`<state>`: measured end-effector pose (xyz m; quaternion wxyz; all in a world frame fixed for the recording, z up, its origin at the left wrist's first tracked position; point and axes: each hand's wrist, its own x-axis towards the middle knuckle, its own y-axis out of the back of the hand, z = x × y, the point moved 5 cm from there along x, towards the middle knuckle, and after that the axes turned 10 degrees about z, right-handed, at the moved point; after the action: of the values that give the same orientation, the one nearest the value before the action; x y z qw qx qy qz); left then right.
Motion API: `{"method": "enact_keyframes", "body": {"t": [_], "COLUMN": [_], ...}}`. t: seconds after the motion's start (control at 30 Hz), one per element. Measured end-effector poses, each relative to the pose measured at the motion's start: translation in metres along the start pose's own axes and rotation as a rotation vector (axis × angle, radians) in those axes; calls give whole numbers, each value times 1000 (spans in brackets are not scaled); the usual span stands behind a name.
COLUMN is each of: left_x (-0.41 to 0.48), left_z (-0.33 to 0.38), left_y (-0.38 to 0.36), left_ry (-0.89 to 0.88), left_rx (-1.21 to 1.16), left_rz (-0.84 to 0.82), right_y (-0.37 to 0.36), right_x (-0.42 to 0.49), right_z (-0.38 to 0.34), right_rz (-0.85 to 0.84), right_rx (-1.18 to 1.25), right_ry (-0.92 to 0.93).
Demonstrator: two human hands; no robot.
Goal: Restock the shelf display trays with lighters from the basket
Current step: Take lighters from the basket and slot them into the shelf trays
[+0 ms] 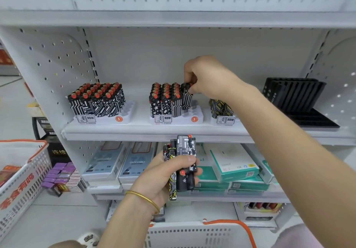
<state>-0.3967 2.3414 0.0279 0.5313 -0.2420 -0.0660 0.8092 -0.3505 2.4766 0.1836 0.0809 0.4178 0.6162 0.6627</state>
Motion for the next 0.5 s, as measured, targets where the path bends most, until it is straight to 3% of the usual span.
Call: {"method": "enact_keyframes", "body": {"t": [0.33,0.5], "left_x": [6,5], "left_z": [-2,0], "left_y": [2,0], "left_ry": [23,14], "left_rx": [-42,-33], "left_rz": [-16,-20], "right_y": [-3,3], "right_x": [4,2], "right_z": [-6,0], "right_rz": [-19,9], "right_rx": [-109,-6], "right_ry": [38,41]}}
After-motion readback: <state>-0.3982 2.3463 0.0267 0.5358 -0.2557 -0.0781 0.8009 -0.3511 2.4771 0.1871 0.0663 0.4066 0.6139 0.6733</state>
